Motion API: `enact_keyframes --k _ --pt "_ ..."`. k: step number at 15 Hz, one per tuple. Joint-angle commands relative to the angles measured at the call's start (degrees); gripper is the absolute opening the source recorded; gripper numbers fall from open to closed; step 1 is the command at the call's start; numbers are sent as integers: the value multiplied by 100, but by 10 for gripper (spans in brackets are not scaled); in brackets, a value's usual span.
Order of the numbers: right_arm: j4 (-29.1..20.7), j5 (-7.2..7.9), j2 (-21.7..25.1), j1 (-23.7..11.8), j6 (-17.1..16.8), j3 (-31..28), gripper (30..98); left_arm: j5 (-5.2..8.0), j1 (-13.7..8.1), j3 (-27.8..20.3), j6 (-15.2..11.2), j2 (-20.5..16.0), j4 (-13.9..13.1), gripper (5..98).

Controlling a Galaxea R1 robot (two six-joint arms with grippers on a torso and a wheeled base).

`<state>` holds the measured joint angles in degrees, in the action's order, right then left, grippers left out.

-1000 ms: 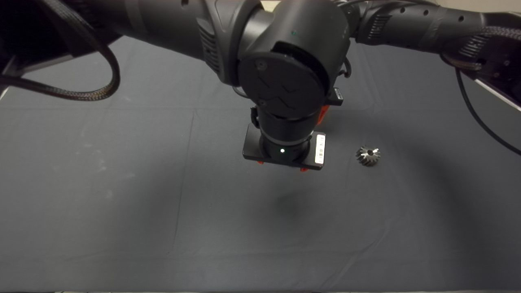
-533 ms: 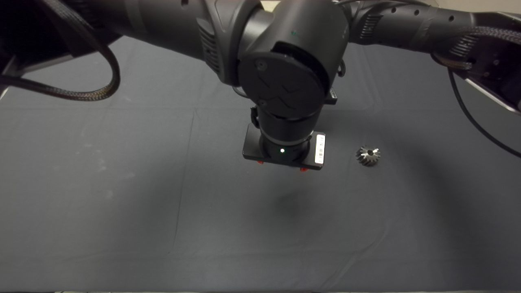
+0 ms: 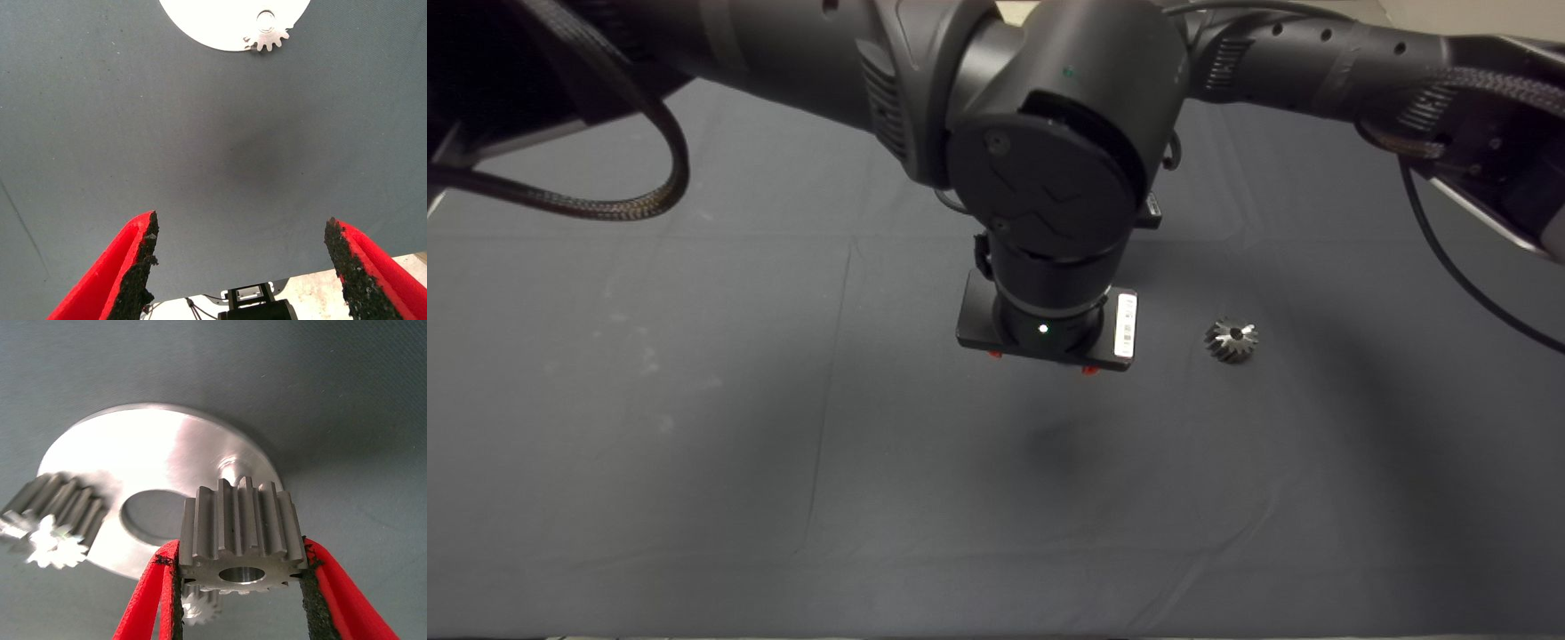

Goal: Remove an incorrectly installed larger gear and replace it with the correct smaller gear

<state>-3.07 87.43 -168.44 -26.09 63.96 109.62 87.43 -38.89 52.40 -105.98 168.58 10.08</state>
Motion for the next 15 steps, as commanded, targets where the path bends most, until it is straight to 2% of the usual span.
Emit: enact_keyframes --k 1,15 --pt "158 433 -45 -144 -86 67 351 345 -67 -20 7 22 29 635" --pt "167 420 -106 77 -95 158 351 345 -67 -12 7 22 29 635"
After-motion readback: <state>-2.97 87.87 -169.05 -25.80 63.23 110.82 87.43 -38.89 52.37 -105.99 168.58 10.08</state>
